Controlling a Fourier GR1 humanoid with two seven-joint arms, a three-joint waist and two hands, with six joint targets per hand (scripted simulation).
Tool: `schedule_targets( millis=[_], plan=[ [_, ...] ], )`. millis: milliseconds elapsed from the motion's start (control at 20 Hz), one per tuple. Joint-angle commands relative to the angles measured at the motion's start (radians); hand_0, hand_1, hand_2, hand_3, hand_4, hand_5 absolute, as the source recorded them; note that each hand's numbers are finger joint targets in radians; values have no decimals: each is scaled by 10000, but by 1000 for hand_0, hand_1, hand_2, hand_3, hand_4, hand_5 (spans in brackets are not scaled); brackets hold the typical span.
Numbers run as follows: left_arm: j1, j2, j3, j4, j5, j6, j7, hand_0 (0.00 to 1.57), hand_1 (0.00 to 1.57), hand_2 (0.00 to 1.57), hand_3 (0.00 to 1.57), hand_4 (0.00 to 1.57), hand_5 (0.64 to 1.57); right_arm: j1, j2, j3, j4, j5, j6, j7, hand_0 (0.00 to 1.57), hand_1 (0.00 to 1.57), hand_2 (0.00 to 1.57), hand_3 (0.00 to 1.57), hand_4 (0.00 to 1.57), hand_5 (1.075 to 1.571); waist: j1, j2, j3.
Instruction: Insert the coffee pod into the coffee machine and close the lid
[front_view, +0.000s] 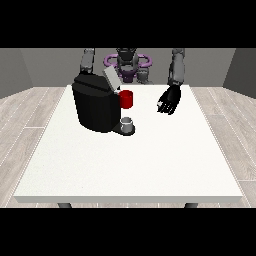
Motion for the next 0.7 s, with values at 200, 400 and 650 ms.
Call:
schedule_targets(
  millis=[200,400,650],
  plan=[
    [-4,-138,-552,937,-1247,-129,-84,789,789,960,845,392,1571,-19,38,-262,852,-331,297,-645,0,0,0,0,0,1571,249,-313,-6],
    [-669,-201,-51,1766,-1235,-591,-376,870,870,1021,921,413,1571,81,233,-122,914,-228,196,-199,0,0,0,0,0,1571,28,-479,-9],
    [-903,42,174,1530,-1330,-542,-1026,1190,1190,1287,1216,506,1571,-92,-214,-886,1604,-524,242,-518,0,0,0,0,0,1571,361,-560,-7]
  ],
)
